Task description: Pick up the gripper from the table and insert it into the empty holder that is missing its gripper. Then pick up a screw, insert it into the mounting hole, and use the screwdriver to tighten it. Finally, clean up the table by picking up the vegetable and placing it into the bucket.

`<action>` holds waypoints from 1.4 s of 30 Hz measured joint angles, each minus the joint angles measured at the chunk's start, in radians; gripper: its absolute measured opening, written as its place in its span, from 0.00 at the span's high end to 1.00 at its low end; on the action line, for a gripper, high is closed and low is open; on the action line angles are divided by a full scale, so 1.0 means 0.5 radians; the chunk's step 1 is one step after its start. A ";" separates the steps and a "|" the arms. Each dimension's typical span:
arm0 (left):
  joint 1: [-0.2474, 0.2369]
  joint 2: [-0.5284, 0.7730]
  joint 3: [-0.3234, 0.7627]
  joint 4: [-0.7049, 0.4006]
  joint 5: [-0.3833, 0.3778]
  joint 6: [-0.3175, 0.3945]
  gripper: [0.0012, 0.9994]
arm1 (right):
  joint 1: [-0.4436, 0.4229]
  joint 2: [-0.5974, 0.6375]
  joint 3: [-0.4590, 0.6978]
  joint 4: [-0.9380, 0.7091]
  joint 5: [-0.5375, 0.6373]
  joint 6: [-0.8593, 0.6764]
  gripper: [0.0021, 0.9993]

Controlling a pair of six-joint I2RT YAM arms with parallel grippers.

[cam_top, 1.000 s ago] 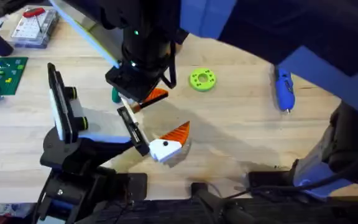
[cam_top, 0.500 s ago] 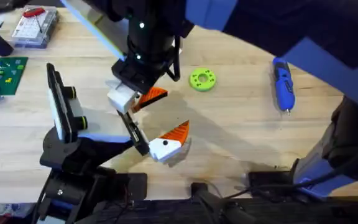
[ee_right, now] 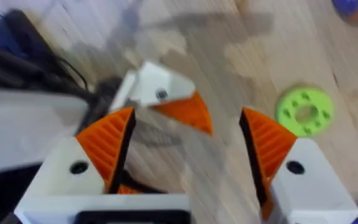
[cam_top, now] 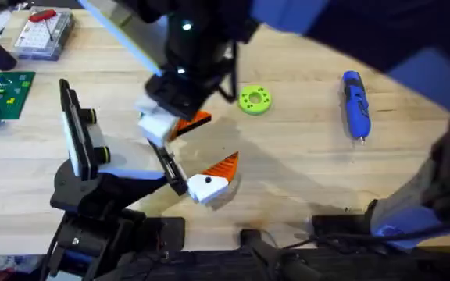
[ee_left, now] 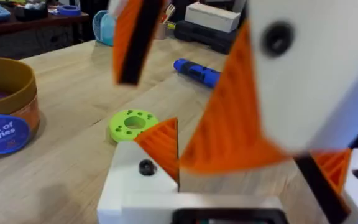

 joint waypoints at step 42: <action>0.000 0.000 0.000 0.000 0.006 0.001 0.01 | -0.174 -0.975 -1.037 0.351 -0.115 -0.076 0.00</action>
